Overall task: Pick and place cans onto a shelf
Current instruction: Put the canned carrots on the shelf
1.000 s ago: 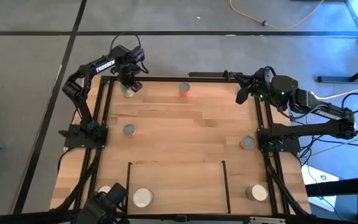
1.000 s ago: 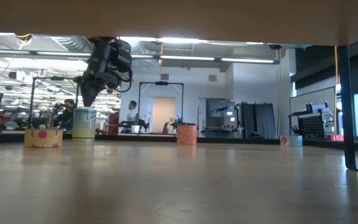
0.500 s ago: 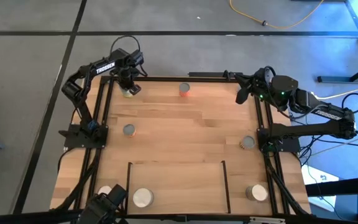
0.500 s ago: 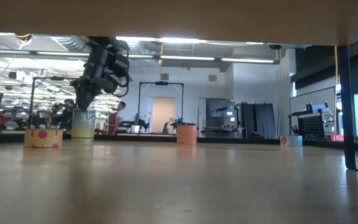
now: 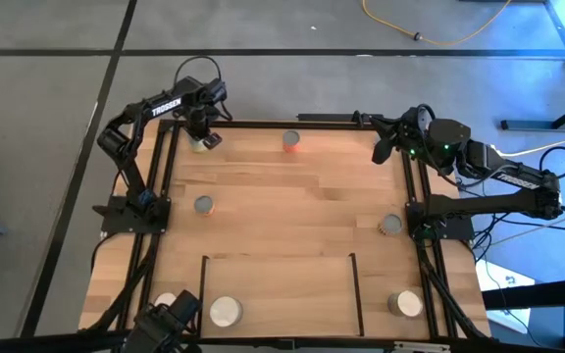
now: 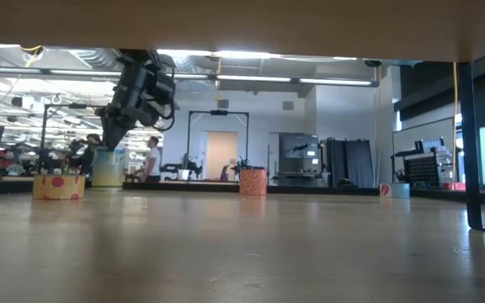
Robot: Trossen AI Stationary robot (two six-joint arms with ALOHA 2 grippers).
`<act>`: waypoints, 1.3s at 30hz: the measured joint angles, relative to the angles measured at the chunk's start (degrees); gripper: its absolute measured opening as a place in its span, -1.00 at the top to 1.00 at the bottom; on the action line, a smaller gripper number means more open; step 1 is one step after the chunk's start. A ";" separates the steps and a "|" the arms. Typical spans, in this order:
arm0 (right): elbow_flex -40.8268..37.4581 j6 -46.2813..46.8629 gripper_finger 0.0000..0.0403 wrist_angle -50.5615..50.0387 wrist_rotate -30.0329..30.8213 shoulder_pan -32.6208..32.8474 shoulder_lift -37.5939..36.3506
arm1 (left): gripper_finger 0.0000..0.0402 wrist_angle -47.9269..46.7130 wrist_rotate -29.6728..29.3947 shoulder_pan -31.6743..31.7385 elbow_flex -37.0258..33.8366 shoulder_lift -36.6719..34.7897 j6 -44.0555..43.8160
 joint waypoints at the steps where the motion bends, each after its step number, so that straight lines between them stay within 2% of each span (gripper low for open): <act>1: 0.00 0.02 0.86 0.01 -0.02 -0.01 0.00 | 0.94 0.00 -0.20 0.04 -0.02 0.00 -0.02; 11: 0.00 0.02 0.86 0.01 -0.01 -0.01 0.00 | 0.99 -1.40 -1.18 -0.85 -0.38 -1.08 -0.04; 23: 0.00 0.02 0.86 0.01 0.00 0.00 -0.02 | 1.00 -8.14 -0.45 -2.55 2.64 -9.41 -1.61; 32: 0.00 0.00 0.86 -0.01 0.00 0.00 -0.02 | 1.00 -14.61 -0.62 -10.24 11.73 -15.03 -3.67; 39: 0.00 0.02 0.86 -0.22 -0.01 0.00 -0.02 | 1.00 -18.47 -0.29 -20.45 22.56 -15.84 -5.13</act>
